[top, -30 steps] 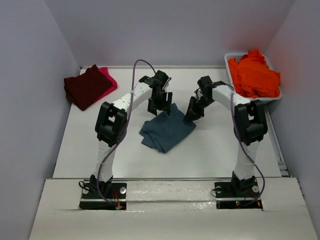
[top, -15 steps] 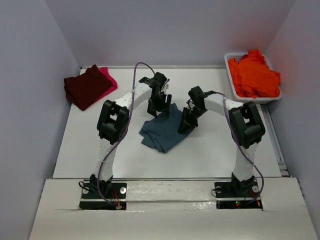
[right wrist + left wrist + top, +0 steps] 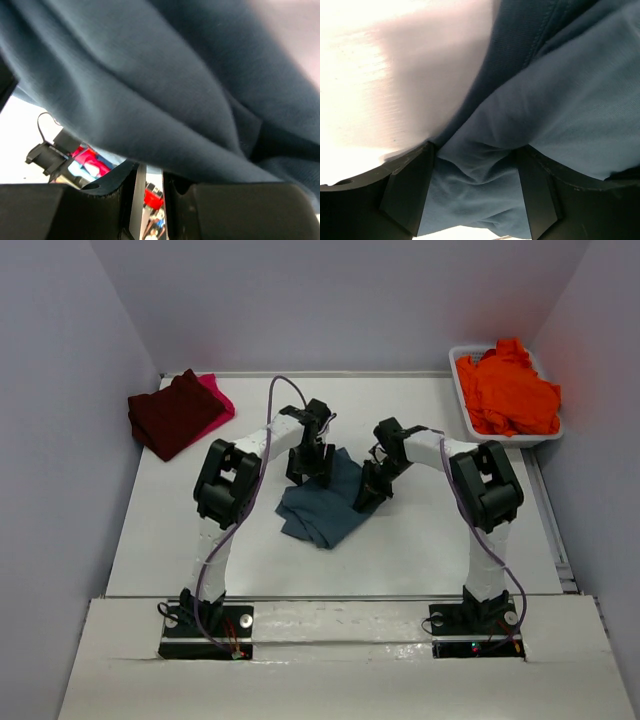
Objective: Fold and stack the t-shirts
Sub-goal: Fold the tshirt
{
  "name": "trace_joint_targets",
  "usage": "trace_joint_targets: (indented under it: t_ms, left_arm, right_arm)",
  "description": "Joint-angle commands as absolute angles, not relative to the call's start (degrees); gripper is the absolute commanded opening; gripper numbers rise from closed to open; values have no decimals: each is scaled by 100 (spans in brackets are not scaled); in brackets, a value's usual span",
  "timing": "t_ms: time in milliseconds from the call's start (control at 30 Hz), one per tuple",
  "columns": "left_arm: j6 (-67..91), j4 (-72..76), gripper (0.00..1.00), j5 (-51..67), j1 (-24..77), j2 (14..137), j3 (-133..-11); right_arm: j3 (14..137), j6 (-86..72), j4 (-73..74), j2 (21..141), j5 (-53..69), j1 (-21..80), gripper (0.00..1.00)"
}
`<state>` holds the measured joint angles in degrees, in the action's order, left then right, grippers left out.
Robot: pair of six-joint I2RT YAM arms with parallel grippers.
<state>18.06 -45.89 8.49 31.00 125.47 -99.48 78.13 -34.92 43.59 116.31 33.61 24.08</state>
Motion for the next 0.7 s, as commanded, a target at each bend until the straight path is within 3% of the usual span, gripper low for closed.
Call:
trace_joint_targets:
  t_ms: [0, 400, 667]
  left_arm:
    - [1740, -4720, 78, 510, 3094, 12270, -9494]
    - [2012, -4334, 79, 702, 3041, 11857, -8596]
    - [2329, -4219, 80, 695, 2988, 11865, -8718]
  right_arm:
    - [8287, -3366, 4403, 12075, 3120, 2470, 24]
    - [10747, -2910, 5544, 13534, 2576, 2470, 25]
    - [12636, -2637, 6099, 14449, 2267, 2347, 26]
